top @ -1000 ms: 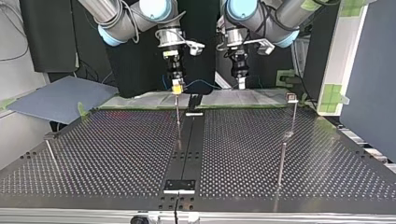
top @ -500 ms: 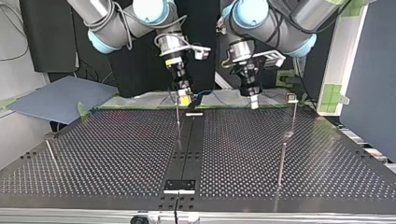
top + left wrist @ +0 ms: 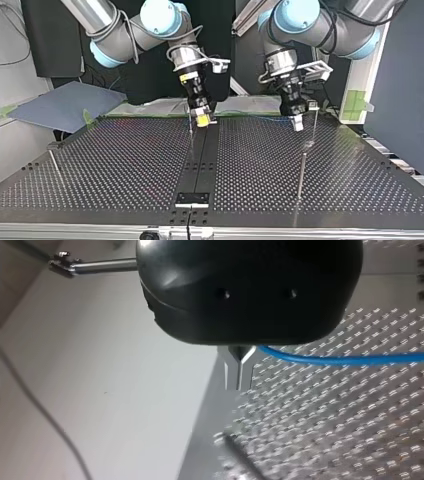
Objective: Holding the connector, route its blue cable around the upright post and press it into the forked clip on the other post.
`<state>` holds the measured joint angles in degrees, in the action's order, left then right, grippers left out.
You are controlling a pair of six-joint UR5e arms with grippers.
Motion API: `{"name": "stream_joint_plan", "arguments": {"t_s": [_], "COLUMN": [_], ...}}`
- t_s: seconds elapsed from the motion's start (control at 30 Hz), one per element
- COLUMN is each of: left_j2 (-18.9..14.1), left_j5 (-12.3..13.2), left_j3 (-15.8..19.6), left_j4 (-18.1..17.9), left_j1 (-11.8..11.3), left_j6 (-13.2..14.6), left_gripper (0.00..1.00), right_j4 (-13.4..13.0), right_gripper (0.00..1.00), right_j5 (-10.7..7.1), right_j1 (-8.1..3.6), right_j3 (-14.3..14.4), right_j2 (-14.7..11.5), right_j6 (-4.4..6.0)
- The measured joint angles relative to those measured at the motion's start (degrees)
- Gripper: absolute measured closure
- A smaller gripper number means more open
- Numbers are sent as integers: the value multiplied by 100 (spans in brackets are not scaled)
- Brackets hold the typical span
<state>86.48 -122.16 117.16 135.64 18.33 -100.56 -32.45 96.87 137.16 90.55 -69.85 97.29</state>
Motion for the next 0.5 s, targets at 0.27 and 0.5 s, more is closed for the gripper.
{"name": "stream_joint_plan", "arguments": {"t_s": [0.27,0.5], "left_j2": [-269,-285], "left_j5": [98,189], "left_j3": [-104,-378], "left_j4": [47,216], "left_j1": [-448,-638], "left_j6": [-140,-166], "left_gripper": [100,100], "right_j4": [209,363], "right_gripper": [100,100], "right_j5": [-224,-385], "right_j1": [-1,-4], "right_j3": [-400,-685], "right_j2": [27,39], "right_j6": [16,43]}}
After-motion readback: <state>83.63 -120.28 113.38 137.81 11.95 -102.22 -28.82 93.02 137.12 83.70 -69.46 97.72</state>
